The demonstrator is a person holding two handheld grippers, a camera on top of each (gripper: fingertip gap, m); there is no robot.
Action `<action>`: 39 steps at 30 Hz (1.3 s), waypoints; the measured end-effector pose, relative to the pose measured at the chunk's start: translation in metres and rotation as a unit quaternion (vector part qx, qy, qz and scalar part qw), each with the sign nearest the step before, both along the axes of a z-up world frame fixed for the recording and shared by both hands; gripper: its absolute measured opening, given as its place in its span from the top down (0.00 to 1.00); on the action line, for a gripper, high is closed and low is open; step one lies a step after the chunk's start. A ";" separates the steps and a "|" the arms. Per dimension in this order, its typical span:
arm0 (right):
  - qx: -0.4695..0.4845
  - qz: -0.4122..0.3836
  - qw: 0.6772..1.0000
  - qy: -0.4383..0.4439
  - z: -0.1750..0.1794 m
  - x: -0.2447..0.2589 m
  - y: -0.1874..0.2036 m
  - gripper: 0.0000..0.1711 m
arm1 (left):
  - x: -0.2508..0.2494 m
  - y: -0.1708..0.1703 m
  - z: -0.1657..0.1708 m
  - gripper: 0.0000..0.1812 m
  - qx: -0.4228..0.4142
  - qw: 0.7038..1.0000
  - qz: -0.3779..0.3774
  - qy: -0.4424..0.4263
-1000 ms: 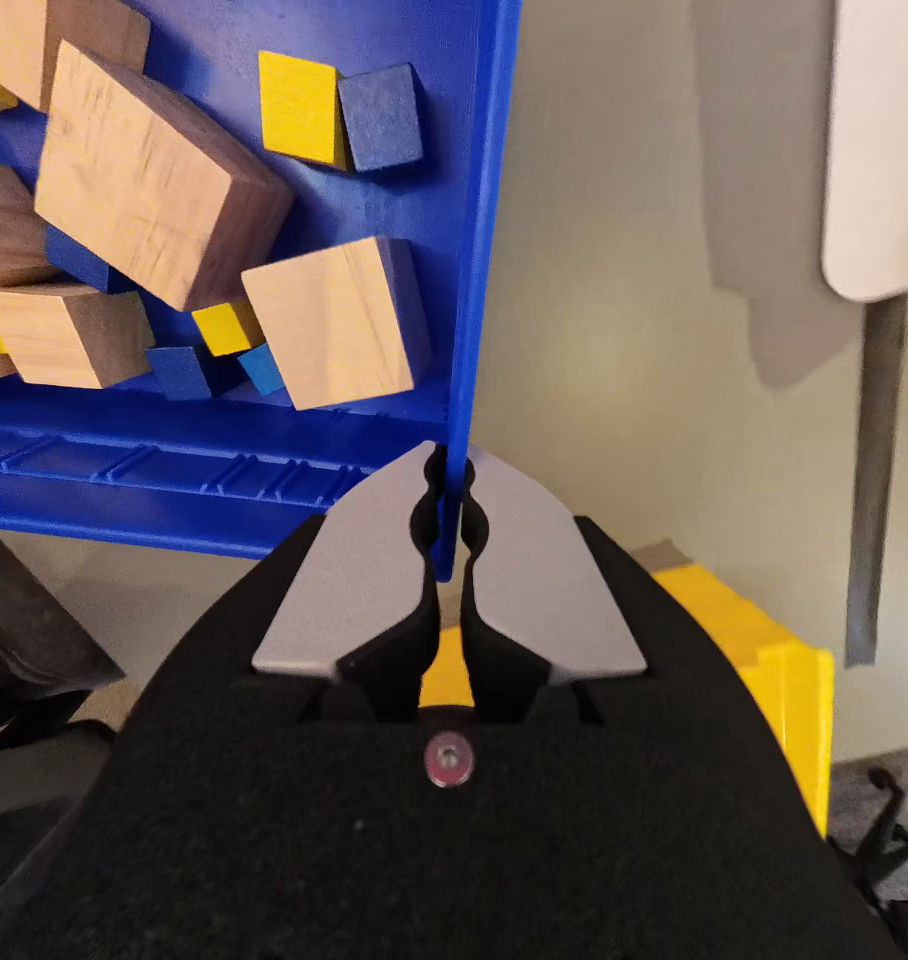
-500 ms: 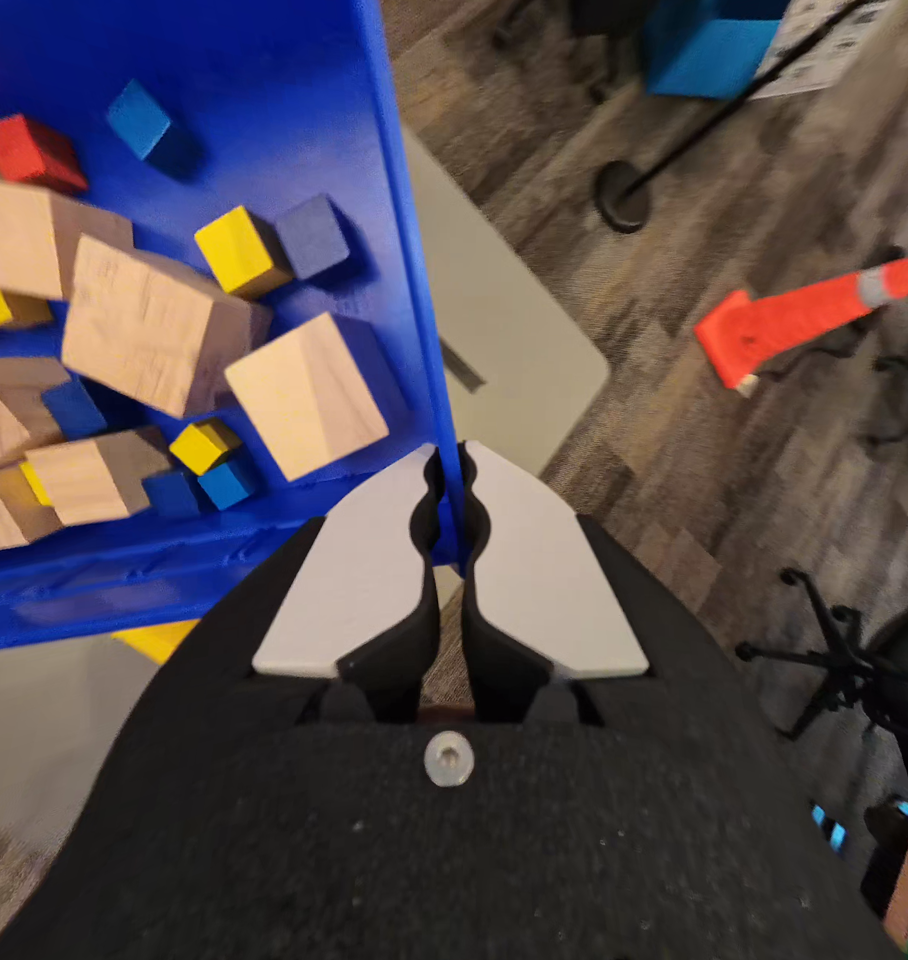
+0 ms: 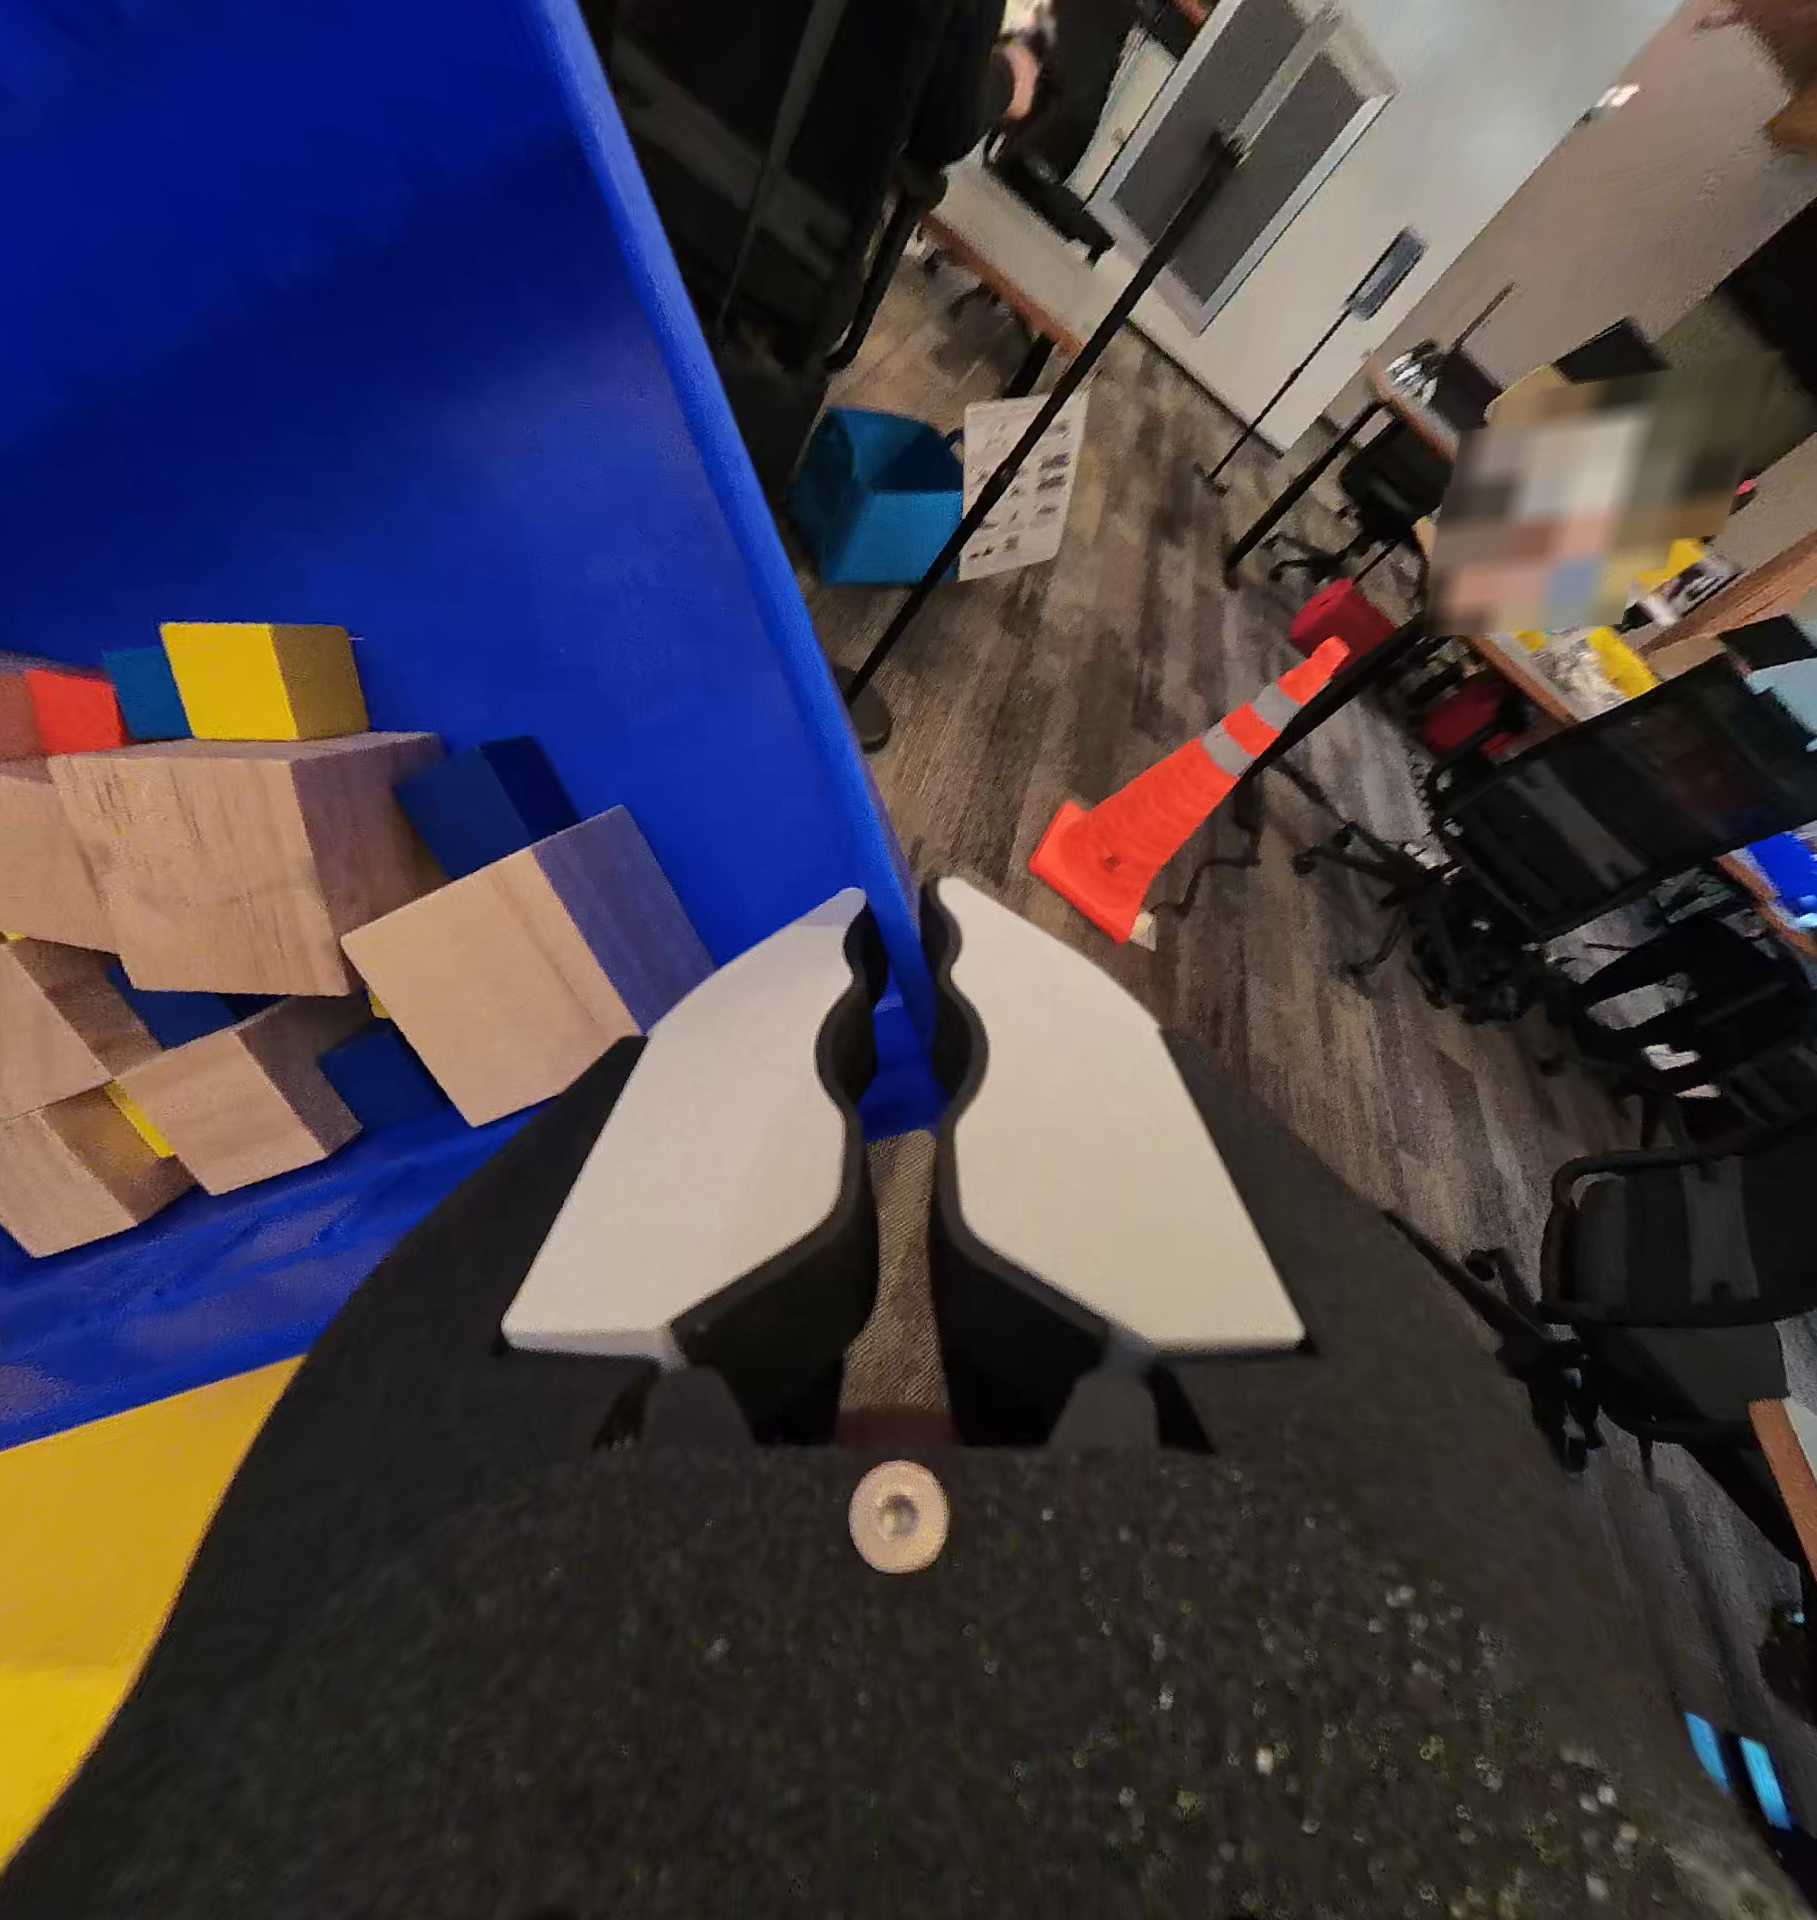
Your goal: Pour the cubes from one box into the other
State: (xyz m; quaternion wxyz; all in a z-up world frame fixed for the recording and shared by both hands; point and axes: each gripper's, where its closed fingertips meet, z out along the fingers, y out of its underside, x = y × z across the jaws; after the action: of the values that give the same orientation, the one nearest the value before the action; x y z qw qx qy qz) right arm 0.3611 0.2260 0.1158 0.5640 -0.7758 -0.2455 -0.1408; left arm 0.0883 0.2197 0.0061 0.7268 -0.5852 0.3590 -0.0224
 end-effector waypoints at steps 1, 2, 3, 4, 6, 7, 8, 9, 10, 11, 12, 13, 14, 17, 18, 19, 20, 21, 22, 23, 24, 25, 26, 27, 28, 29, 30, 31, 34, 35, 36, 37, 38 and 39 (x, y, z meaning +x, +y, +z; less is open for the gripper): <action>0.017 -0.001 1.000 -0.006 0.001 0.000 -0.001 0.96 | 0.000 0.001 0.000 0.98 0.014 1.000 0.006 -0.003; 0.036 -0.002 0.999 -0.011 0.003 -0.002 -0.004 0.97 | -0.001 0.001 0.000 0.98 0.026 1.000 0.011 -0.008; 0.054 -0.002 0.998 -0.014 0.004 -0.004 -0.006 0.96 | -0.002 0.002 -0.001 0.98 0.038 0.999 0.016 -0.014; 0.068 -0.002 0.998 -0.016 0.004 -0.006 -0.008 0.96 | -0.003 0.003 -0.003 0.98 0.048 0.998 0.021 -0.019; 0.096 -0.006 0.995 -0.021 0.002 -0.009 -0.015 0.96 | -0.005 0.006 -0.008 0.98 0.056 0.998 0.026 -0.024; 0.106 -0.009 0.994 -0.023 0.000 -0.010 -0.018 0.96 | -0.005 0.008 -0.012 0.98 0.056 0.998 0.029 -0.026; 0.116 -0.014 0.993 -0.029 -0.003 -0.010 -0.022 0.96 | -0.004 0.009 -0.015 0.98 0.056 0.998 0.029 -0.027; 0.128 -0.021 0.991 -0.031 -0.004 -0.008 -0.026 0.96 | -0.003 0.009 -0.015 0.98 0.063 0.997 0.027 -0.029; 0.138 -0.023 0.990 -0.025 -0.006 -0.007 -0.031 0.96 | -0.002 0.008 -0.015 0.98 0.071 0.997 0.030 -0.027; 0.148 -0.027 0.988 -0.021 -0.007 -0.006 -0.036 0.96 | -0.001 0.007 -0.016 0.98 0.076 0.996 0.029 -0.025; 0.156 -0.034 0.987 -0.020 -0.009 -0.003 -0.042 0.96 | 0.002 0.006 -0.016 0.98 0.080 0.996 0.026 -0.025; 0.163 -0.042 0.985 -0.024 -0.011 -0.002 -0.047 0.96 | 0.003 0.006 -0.017 0.98 0.085 0.996 0.026 -0.024; 0.173 -0.048 0.983 -0.024 -0.013 -0.001 -0.052 0.96 | 0.005 0.006 -0.017 0.99 0.088 0.996 0.027 -0.022; 0.203 -0.065 0.977 -0.024 -0.019 0.000 -0.068 0.97 | 0.009 0.011 -0.020 0.98 0.089 0.995 0.026 -0.026; 0.212 -0.073 0.974 -0.026 -0.020 0.001 -0.072 0.97 | 0.011 0.013 -0.022 0.99 0.087 0.996 0.027 -0.024; 0.221 -0.080 0.971 -0.029 -0.022 0.001 -0.077 0.97 | 0.013 0.016 -0.023 0.99 0.083 0.996 0.027 -0.025; 0.228 -0.087 0.969 -0.028 -0.024 0.001 -0.080 0.97 | 0.015 0.018 -0.023 0.99 0.082 0.996 0.028 -0.025; 0.234 -0.094 0.967 -0.025 -0.026 0.002 -0.083 0.97 | 0.017 0.021 -0.023 0.99 0.081 0.996 0.030 -0.025; 0.240 -0.101 0.965 -0.024 -0.028 0.002 -0.085 0.97 | 0.018 0.024 -0.023 0.99 0.078 0.996 0.029 -0.026; 0.245 -0.107 0.963 -0.022 -0.030 0.003 -0.087 0.97 | 0.020 0.027 -0.022 0.99 0.077 0.996 0.030 -0.028; 0.248 -0.113 0.962 -0.018 -0.032 0.003 -0.088 0.96 | 0.021 0.030 -0.022 0.98 0.076 0.996 0.031 -0.028; 0.252 -0.119 0.960 -0.015 -0.034 0.004 -0.089 0.96 | 0.022 0.032 -0.021 0.98 0.076 0.996 0.029 -0.030; 0.256 -0.124 0.959 -0.013 -0.037 0.004 -0.091 0.96 | 0.023 0.033 -0.022 0.98 0.078 0.996 0.029 -0.030; 0.260 -0.130 0.957 -0.014 -0.039 0.005 -0.093 0.97 | 0.024 0.033 -0.022 0.98 0.080 0.996 0.028 -0.028; 0.265 -0.134 0.955 -0.015 -0.040 0.005 -0.096 0.97 | 0.025 0.033 -0.024 0.98 0.082 0.996 0.028 -0.025; 0.273 -0.136 0.952 -0.020 -0.042 0.004 -0.099 0.96 | 0.026 0.033 -0.027 0.98 0.082 0.996 0.029 -0.021; 0.282 -0.137 0.949 -0.030 -0.043 0.002 -0.104 0.97 | 0.027 0.034 -0.030 0.98 0.081 0.996 0.030 -0.016; 0.291 -0.137 0.946 -0.042 -0.044 -0.001 -0.108 0.97 | 0.028 0.034 -0.034 0.99 0.076 0.997 0.030 -0.012; 0.305 -0.148 0.939 -0.058 -0.049 -0.005 -0.120 0.97 | 0.031 0.035 -0.043 0.99 0.069 0.997 0.030 -0.001; 0.311 -0.151 0.936 -0.058 -0.050 -0.005 -0.123 0.97 | 0.031 0.034 -0.043 0.99 0.071 0.997 0.031 -0.001; 0.316 -0.152 0.935 -0.055 -0.050 -0.006 -0.126 0.97 | 0.031 0.034 -0.041 0.99 0.073 0.997 0.030 -0.004; 0.318 -0.157 0.933 -0.055 -0.051 -0.007 -0.129 0.97 | 0.031 0.033 -0.040 0.99 0.074 0.997 0.029 -0.004; 0.320 -0.159 0.932 -0.057 -0.052 -0.008 -0.130 0.97 | 0.031 0.033 -0.040 0.99 0.073 0.997 0.031 -0.005; 0.323 -0.160 0.931 -0.056 -0.052 -0.008 -0.131 0.96 | 0.031 0.033 -0.040 0.99 0.074 0.997 0.031 -0.007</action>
State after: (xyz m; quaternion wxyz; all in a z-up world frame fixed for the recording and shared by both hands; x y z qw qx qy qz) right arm 0.3529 0.0947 0.0640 0.7391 -0.5718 -0.0909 -0.3442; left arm 0.1191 0.2531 -0.0334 0.7707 -0.5406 0.3364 0.0227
